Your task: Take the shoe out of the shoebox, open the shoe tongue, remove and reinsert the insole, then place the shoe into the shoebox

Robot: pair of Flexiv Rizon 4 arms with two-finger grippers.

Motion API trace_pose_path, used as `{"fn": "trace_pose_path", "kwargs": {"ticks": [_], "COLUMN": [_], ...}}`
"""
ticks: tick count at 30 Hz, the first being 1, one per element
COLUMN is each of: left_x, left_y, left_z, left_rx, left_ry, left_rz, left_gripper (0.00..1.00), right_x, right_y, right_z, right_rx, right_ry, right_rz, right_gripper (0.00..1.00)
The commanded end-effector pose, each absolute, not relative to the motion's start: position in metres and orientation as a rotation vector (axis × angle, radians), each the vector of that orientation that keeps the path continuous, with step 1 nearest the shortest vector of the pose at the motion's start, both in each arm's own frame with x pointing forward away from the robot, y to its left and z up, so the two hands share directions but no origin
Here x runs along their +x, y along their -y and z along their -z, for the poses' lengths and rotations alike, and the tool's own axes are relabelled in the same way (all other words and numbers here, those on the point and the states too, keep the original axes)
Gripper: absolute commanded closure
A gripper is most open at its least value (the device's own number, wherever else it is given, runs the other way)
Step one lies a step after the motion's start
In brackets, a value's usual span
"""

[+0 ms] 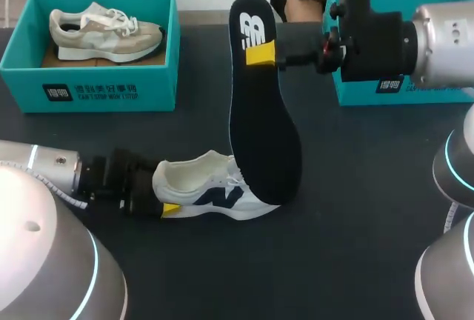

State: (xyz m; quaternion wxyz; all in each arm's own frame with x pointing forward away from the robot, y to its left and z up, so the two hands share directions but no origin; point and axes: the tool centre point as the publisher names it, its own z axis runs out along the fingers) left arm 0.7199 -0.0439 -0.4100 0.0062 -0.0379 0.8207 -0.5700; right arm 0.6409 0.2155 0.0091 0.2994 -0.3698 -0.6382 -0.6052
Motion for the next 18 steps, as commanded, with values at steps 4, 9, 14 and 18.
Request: {"fn": "trace_pose_path", "kwargs": {"ticks": [4, 9, 14, 18], "left_x": [0.720, 0.720, 0.720, 0.720], "left_y": [0.022, 0.013, 0.013, 0.013], "left_z": [0.386, 0.376, 0.376, 0.376], "left_rx": [-0.161, -0.151, -0.151, -0.151], "left_ry": [-2.628, -2.727, -2.727, -2.727], "left_rz": [1.649, 1.555, 1.555, 1.555], "left_gripper": [0.00, 0.00, 0.00, 0.00], "right_x": [0.642, 0.642, 0.642, 0.642], "right_y": [-0.219, -0.219, -0.219, -0.219], "right_z": [-0.009, -0.009, -0.009, -0.009], "right_rx": [-0.984, -0.984, -0.984, -0.984], "right_ry": [1.694, 1.694, 1.694, 1.694], "right_rz": [1.606, 1.606, 1.606, 1.606], "right_gripper": [1.00, 1.00, 1.00, 1.00]}}
